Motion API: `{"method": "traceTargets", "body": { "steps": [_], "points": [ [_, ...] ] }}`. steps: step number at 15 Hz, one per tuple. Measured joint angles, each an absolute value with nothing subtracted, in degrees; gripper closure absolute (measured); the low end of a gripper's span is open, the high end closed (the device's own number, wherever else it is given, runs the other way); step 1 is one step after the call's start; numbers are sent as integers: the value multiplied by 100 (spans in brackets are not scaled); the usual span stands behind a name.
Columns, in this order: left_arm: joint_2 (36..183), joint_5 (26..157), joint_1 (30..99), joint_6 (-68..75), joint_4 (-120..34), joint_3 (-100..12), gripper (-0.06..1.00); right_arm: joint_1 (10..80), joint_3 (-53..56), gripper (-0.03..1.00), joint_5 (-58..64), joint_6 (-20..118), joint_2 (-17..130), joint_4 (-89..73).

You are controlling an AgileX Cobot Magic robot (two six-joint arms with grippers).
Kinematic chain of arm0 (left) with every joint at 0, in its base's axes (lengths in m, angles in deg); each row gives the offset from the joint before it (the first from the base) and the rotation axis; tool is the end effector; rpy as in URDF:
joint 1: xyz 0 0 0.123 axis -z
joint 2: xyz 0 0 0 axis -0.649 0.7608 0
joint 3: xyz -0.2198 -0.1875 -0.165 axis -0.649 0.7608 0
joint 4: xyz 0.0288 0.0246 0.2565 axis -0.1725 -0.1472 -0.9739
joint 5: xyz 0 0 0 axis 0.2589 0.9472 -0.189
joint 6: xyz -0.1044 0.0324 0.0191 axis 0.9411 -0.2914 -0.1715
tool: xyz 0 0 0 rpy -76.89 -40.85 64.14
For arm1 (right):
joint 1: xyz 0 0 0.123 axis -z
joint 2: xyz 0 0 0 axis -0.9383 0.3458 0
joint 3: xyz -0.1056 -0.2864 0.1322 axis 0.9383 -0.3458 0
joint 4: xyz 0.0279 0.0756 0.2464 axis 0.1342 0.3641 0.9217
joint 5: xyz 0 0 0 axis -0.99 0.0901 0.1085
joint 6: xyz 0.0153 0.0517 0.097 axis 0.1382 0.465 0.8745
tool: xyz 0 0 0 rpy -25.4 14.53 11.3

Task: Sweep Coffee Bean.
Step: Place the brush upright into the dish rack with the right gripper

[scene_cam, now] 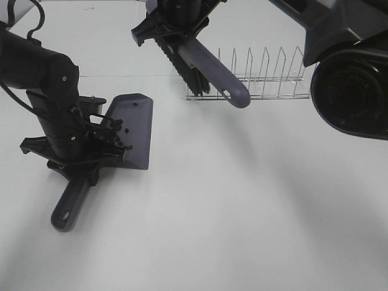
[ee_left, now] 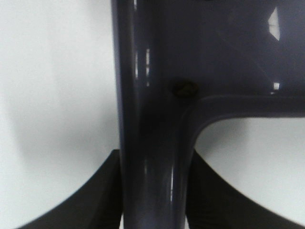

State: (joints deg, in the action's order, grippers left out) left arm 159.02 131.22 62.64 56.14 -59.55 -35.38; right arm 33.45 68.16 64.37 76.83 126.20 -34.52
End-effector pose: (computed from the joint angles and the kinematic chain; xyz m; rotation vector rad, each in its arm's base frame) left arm 0.3738 -0.1478 0.0960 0.1538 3.1355 0.0612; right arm 0.4952 0.3233 0.2608 -0.7272 2.4587 -0.1676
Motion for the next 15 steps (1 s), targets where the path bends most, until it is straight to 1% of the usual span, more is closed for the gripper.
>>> {"method": "traceTargets", "body": {
  "steps": [2, 4, 6, 8, 9, 10, 13, 15],
  "points": [
    [15902, 13122, 6264, 5614, -5955, -3538, 59, 3499, 6816, 65, 6437, 7688, 12540, -3400],
    [15902, 13122, 6264, 5614, -5955, -3538, 59, 3923, 6799, 65, 6437, 7688, 12288, -3263],
    [15902, 13122, 6264, 5614, -5955, -3538, 59, 4393, 6466, 65, 6425, 7688, 11795, -3079],
    [15902, 13122, 6264, 5614, -5955, -3538, 59, 4777, 5710, 65, 6420, 7740, 11217, -3045],
    [15902, 13122, 6264, 5614, -5955, -3538, 59, 5132, 4616, 65, 6420, 7895, 10655, -2953],
    [15902, 13122, 6264, 5614, -5955, -3538, 59, 5207, 4404, 65, 6425, 7906, 10541, -2890],
    [15902, 13122, 6264, 5614, -5955, -3538, 59, 5728, 3155, 65, 6437, 8089, 10185, -2289],
    [15902, 13122, 6264, 5614, -5961, -3538, 59, 5837, 2713, 65, 6437, 8141, 10185, -2117]
  ]
}}
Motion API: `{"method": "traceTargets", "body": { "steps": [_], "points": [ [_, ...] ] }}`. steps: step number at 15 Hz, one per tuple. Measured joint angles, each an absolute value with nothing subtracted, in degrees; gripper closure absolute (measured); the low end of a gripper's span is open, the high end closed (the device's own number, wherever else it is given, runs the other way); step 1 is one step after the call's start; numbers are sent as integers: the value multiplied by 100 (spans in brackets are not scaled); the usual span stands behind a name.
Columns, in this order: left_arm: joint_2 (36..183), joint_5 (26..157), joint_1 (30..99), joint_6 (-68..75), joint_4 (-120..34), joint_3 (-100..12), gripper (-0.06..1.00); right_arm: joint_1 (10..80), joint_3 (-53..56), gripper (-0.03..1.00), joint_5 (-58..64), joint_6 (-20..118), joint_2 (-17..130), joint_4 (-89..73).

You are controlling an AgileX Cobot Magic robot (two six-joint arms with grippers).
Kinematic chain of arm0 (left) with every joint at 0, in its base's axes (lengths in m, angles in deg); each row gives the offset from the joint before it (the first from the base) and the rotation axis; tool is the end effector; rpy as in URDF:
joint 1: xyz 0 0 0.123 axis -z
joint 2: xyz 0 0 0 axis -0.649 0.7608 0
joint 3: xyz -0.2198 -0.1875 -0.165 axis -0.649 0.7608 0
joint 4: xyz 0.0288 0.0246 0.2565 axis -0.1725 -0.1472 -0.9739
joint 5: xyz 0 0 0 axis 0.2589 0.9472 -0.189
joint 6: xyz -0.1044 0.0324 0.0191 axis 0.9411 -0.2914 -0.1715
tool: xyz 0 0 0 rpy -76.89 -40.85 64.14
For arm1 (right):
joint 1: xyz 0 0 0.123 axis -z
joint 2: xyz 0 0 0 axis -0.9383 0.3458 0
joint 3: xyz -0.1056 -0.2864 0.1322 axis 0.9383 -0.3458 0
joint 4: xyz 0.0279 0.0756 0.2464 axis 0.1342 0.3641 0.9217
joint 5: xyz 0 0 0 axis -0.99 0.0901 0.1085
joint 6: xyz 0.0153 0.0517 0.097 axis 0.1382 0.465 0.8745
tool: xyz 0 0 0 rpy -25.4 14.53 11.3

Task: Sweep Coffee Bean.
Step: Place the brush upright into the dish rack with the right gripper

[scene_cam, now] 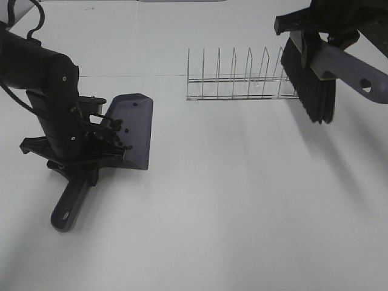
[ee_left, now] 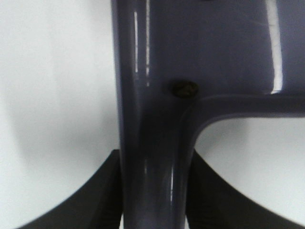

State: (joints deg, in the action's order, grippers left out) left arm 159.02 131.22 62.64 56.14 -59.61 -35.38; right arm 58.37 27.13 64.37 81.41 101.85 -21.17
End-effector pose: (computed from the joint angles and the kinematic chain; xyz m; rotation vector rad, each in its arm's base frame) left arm 0.3738 -0.1477 0.0960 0.1550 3.1352 0.0623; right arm 0.4659 0.0848 0.2735 -0.0747 2.9242 -0.0663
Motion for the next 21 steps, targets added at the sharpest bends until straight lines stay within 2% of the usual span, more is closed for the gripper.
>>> {"method": "traceTargets", "body": {
  "steps": [9, 21],
  "points": [
    [15902, 13122, 6264, 5614, -5961, -3538, 59, 5837, 2690, 65, 6122, 8296, 10856, -1739],
    [15902, 13122, 6264, 5614, -5961, -3538, 59, 5837, 4117, 65, 5956, 8296, 11881, -2197]
  ]
}}
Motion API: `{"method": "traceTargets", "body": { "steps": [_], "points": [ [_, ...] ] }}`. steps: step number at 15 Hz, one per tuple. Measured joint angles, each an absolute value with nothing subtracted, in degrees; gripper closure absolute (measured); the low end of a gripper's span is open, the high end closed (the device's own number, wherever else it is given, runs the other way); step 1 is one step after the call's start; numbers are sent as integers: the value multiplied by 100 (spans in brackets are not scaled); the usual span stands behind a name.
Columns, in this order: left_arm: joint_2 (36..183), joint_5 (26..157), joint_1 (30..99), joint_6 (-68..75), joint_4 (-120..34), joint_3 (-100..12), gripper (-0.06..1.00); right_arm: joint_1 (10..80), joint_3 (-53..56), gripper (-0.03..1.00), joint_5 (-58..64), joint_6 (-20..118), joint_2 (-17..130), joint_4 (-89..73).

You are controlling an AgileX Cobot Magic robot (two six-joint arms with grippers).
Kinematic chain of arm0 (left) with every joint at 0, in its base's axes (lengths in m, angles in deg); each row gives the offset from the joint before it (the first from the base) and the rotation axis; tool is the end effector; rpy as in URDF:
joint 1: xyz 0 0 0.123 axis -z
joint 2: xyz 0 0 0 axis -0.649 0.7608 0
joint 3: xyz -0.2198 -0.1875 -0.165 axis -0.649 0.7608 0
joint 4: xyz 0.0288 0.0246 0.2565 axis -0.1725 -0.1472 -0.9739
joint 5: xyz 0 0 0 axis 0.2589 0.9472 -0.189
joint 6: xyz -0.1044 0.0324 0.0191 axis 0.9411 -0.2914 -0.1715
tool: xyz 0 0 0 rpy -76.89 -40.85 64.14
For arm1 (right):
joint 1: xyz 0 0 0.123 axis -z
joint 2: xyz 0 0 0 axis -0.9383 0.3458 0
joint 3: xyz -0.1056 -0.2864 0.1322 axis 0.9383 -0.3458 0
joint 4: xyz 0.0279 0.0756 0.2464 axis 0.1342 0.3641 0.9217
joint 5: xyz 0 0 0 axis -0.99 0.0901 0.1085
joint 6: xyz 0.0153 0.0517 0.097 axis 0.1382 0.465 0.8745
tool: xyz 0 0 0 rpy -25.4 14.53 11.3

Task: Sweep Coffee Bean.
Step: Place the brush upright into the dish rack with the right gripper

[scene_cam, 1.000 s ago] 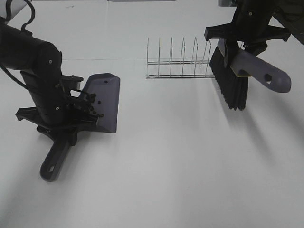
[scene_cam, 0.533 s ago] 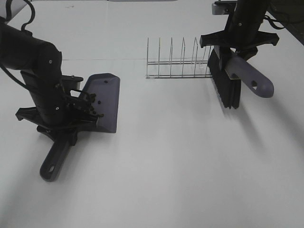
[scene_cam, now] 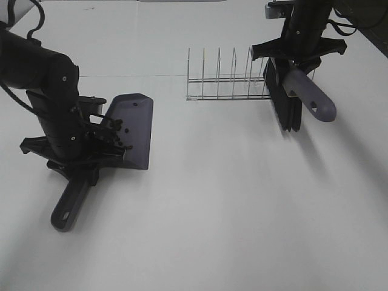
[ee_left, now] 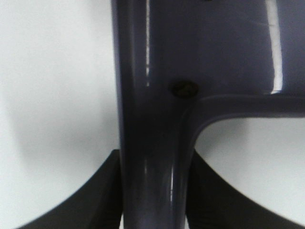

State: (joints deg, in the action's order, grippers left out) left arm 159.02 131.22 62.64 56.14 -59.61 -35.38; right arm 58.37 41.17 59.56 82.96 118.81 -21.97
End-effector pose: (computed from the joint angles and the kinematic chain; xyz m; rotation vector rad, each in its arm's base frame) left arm 0.3738 -0.1477 0.0960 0.1550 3.1352 0.0623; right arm 0.5381 0.0982 0.1934 -0.0489 2.8895 -0.0690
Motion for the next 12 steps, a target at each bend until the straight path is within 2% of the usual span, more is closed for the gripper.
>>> {"method": "traceTargets", "body": {
  "steps": [7, 12],
  "points": [
    [15902, 13122, 6264, 5614, -5961, -3538, 59, 5837, 4266, 65, 5130, 8307, 12013, -2363],
    [15902, 13122, 6264, 5614, -5961, -3538, 59, 5837, 4266, 65, 5096, 8485, 12025, -2432]
  ]
}}
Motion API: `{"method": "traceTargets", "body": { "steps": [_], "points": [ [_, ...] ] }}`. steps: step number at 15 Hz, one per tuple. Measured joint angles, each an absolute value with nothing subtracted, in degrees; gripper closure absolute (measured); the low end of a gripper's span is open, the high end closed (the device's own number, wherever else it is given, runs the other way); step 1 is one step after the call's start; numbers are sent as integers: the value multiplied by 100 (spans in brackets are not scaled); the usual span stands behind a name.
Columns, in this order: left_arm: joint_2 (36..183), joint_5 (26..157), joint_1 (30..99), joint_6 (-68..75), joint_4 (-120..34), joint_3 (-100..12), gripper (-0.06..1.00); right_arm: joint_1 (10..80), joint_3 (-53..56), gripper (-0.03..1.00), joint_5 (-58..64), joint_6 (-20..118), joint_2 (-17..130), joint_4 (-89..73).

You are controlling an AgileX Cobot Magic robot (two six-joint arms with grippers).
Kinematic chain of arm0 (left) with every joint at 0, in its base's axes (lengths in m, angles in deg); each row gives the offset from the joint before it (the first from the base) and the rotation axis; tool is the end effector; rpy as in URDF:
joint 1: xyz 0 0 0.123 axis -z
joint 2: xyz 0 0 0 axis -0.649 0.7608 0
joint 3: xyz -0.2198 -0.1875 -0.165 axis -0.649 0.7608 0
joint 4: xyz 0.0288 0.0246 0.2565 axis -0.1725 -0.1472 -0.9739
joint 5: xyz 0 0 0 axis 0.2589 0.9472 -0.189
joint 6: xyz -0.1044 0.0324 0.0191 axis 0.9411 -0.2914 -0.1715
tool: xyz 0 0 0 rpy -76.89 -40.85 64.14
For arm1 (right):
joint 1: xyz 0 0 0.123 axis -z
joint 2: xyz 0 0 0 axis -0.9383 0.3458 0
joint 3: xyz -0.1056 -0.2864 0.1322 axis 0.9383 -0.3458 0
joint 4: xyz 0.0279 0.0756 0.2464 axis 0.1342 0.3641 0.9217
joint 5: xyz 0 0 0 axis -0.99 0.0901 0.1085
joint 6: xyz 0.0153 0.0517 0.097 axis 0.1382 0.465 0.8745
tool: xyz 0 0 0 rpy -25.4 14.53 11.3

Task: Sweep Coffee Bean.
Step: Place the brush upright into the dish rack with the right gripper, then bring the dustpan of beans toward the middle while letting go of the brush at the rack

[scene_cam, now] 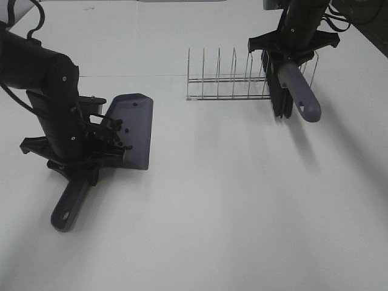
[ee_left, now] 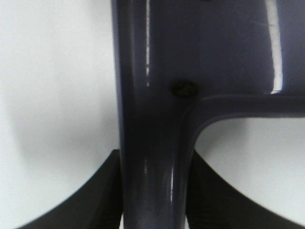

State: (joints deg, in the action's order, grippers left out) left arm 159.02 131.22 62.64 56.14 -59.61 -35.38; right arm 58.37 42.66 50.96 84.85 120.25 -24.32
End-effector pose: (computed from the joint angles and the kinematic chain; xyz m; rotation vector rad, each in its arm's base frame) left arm 0.3738 -0.1477 0.0960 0.1550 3.1352 0.0623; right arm 0.5594 0.0994 0.1925 -0.0325 2.7342 -0.0650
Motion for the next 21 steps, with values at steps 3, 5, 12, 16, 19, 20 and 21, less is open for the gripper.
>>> {"method": "traceTargets", "body": {
  "steps": [3, 5, 12, 16, 19, 20, 21],
  "points": [
    [15902, 13122, 6264, 5614, -5961, -3538, 59, 5837, 4266, 55, 5067, 8554, 12030, -2466],
    [15902, 13122, 6264, 5614, -5961, -3538, 59, 5837, 4283, 41, 5033, 8588, 12030, -2449],
    [15902, 13122, 6264, 5614, -5961, -3538, 59, 5837, 4283, 36, 5377, 8508, 11532, -2443],
    [15902, 13122, 6264, 5614, -5966, -3538, 59, 5837, 4272, 36, 6322, 7792, 10707, -2352],
    [15816, 13099, 6270, 5602, -5961, -3527, 59, 5837, 3544, 36, 6322, 7688, 9870, -1985],
    [15735, 13065, 6276, 5596, -5955, -3498, 59, 5837, 3097, 36, 6322, 7688, 9463, -1945],
    [15678, 13007, 6276, 5596, -5932, -3464, 59, 5837, 2587, 36, 6316, 7688, 9011, -1905]
  ]
}}
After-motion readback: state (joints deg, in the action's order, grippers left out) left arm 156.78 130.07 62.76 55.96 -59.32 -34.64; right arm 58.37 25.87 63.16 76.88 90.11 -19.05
